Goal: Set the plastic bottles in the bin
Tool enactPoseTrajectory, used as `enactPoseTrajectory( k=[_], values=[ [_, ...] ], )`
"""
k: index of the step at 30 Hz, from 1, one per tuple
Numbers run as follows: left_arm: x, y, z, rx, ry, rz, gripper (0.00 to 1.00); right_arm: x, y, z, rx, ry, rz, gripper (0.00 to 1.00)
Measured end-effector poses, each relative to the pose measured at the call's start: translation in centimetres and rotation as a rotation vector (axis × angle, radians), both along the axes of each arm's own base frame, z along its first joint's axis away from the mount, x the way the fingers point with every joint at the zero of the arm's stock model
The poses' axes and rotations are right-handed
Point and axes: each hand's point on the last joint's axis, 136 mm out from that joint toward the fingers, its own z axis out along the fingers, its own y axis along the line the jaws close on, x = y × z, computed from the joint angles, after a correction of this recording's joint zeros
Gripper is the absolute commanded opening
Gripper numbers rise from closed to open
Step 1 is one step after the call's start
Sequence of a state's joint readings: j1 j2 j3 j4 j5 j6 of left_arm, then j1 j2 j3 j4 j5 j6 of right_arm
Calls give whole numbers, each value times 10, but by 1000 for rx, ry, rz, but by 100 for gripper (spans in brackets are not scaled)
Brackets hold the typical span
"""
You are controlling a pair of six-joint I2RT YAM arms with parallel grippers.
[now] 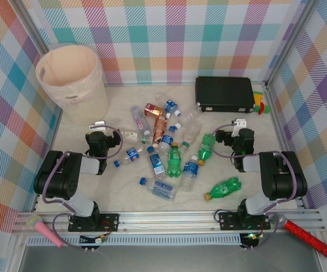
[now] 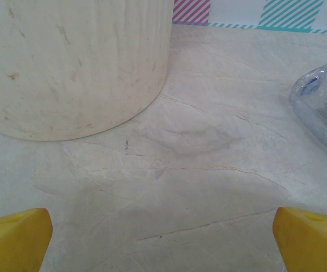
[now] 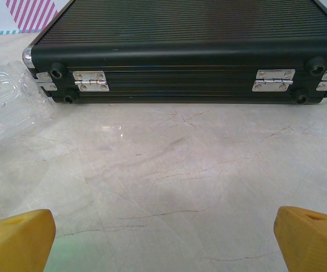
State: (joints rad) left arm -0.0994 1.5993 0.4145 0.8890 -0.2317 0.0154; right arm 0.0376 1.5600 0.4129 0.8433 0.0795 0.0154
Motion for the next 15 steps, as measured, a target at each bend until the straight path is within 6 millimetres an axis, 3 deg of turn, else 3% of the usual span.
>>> enactPoseTrajectory(
  k=[4, 7, 10, 12, 15],
  values=[
    [-3, -2, 2, -2, 16, -11, 99, 0, 0, 0, -1, 0, -2, 99],
    [-6, 0, 20, -1, 45, -4, 99, -5, -4, 5, -11, -2, -26, 99],
    [1, 5, 69, -28, 11, 43, 100, -13, -12, 27, -7, -1, -75, 99],
    [0, 10, 112, -72, -36, 94, 100, -17, -15, 58, 19, -35, -106, 99],
    [-14, 18, 159, -160, -86, 160, 100, -27, -17, 109, 91, -126, -132, 99]
  ],
)
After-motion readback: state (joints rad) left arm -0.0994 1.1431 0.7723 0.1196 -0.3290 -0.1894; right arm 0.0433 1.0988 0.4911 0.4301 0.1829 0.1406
